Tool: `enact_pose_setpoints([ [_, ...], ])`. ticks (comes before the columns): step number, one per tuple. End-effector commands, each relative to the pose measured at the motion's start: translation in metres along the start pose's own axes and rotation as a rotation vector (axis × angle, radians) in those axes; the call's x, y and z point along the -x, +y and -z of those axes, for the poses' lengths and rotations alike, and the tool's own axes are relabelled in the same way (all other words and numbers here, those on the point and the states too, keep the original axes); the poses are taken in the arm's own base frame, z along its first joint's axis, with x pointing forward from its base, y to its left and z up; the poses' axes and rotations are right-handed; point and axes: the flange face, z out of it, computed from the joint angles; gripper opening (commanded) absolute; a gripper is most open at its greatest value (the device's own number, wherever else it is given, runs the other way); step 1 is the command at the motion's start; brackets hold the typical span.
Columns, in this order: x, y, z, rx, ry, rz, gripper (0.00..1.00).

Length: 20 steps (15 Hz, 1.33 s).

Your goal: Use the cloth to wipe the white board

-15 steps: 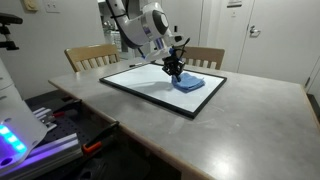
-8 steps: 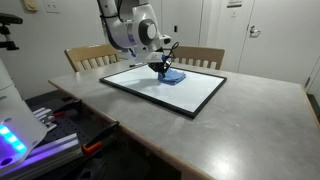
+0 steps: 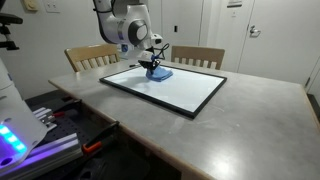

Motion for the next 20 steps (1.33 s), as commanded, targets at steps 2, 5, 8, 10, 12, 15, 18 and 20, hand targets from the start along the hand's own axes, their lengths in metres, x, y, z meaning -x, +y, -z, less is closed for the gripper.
enact_pose_setpoints([
  [2, -0.008, -0.016, 0.009, -0.028, -0.040, -0.038, 0.01],
  [5, -0.016, -0.030, 0.009, -0.047, -0.043, -0.050, 0.01],
  [8, -0.022, -0.042, 0.007, -0.059, -0.046, -0.057, 0.01],
  [10, -0.024, -0.049, 0.006, -0.065, -0.045, -0.059, 0.01],
  [12, -0.028, -0.058, 0.003, -0.075, -0.041, -0.059, 0.01],
  [15, -0.034, -0.074, 0.000, -0.085, -0.039, -0.043, 0.01],
  [18, -0.041, -0.088, -0.001, -0.090, -0.040, -0.027, 0.01],
  [20, -0.045, -0.096, 0.000, -0.093, -0.039, -0.020, 0.01],
])
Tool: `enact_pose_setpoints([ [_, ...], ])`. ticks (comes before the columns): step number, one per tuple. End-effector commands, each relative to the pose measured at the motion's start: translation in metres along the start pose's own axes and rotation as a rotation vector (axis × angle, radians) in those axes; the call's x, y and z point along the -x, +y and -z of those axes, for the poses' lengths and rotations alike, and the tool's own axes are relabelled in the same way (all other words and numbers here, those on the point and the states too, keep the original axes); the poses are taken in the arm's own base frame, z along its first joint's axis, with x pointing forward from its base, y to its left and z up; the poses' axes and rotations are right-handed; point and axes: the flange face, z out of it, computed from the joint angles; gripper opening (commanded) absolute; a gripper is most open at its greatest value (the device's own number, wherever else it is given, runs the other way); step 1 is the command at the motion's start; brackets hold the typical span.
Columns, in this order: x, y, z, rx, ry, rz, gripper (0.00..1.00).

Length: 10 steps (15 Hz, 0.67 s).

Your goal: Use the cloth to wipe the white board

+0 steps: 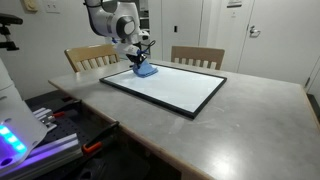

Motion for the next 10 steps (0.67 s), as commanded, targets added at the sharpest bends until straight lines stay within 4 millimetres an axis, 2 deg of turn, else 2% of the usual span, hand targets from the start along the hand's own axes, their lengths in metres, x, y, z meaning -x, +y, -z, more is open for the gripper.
enact_pose_setpoints([
  [1, -0.010, -0.011, -0.005, -0.004, -0.014, -0.005, 0.01],
  [10, -0.016, -0.048, -0.017, -0.026, -0.013, -0.024, 0.01],
])
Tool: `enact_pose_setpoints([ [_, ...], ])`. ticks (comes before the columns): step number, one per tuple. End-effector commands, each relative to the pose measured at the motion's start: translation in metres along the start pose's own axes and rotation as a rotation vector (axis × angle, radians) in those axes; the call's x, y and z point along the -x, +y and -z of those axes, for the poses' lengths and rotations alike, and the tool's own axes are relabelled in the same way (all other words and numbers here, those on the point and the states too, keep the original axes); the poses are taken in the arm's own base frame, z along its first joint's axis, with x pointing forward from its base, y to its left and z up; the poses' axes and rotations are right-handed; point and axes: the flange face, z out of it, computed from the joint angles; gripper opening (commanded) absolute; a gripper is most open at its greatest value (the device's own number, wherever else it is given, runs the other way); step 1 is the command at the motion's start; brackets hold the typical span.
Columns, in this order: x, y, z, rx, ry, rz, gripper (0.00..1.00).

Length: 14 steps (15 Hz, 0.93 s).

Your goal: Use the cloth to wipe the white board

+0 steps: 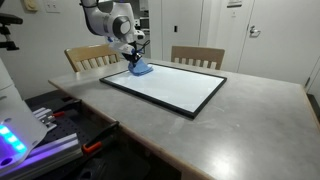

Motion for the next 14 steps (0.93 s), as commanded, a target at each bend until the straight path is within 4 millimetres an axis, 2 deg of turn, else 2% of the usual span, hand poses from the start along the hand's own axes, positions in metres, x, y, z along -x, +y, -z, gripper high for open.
enact_pose_setpoints([
  [1, -0.006, -0.016, -0.013, -0.011, -0.014, -0.018, 0.01],
  [7, -0.011, -0.042, -0.021, -0.006, -0.012, -0.025, 0.01],
  [14, -0.025, -0.068, -0.008, 0.039, 0.025, -0.045, 0.01],
])
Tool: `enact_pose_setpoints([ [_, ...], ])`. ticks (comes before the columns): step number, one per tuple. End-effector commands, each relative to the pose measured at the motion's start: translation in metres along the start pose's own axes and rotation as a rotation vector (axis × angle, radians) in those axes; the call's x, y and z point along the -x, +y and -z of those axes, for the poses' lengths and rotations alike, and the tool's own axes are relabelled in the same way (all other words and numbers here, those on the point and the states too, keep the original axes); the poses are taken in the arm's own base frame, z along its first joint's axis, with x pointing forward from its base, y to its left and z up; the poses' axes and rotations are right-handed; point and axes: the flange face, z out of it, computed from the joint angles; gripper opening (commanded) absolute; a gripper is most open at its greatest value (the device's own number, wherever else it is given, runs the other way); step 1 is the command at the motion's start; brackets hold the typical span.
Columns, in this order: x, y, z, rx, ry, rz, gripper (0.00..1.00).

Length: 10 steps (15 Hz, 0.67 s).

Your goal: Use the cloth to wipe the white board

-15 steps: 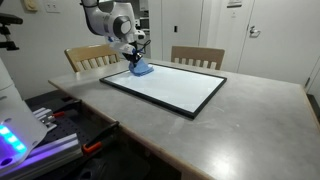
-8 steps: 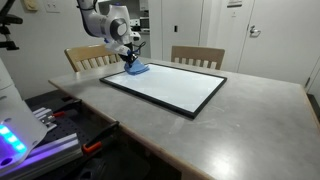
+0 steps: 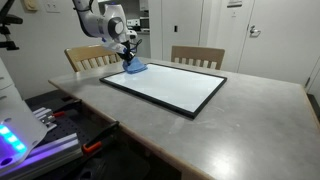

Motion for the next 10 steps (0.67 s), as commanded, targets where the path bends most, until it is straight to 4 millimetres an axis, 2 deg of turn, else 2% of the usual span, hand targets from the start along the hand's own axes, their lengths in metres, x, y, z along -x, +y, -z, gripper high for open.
enact_pose_setpoints([
  [1, -0.011, -0.014, 0.013, 0.025, 0.009, -0.020, 0.01],
  [7, -0.025, -0.038, 0.052, 0.074, 0.014, -0.013, 0.01],
  [10, -0.029, -0.064, 0.076, 0.077, 0.022, 0.041, 0.01],
])
